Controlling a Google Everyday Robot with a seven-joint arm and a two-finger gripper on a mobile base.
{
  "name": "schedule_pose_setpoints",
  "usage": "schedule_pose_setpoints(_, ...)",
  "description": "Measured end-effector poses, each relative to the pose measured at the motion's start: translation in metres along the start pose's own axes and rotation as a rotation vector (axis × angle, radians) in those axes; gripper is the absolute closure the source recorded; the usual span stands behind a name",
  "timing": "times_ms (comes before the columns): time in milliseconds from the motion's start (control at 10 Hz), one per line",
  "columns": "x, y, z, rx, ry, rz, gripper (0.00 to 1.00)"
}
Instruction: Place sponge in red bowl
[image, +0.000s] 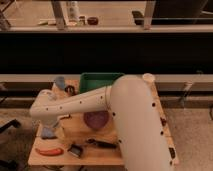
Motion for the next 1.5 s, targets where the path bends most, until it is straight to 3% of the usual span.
schedule_pose_setpoints(500,-0.005,-0.004,0.001,-0.031,0.034,0.096,0.2)
schedule_pose_setpoints(1200,0.004,-0.012,0.037,-0.024,-0.009,0.099,0.21)
schedule_pose_setpoints(1500,0.007,-0.013,0.03,-0.004,0.001,0.101,0.47)
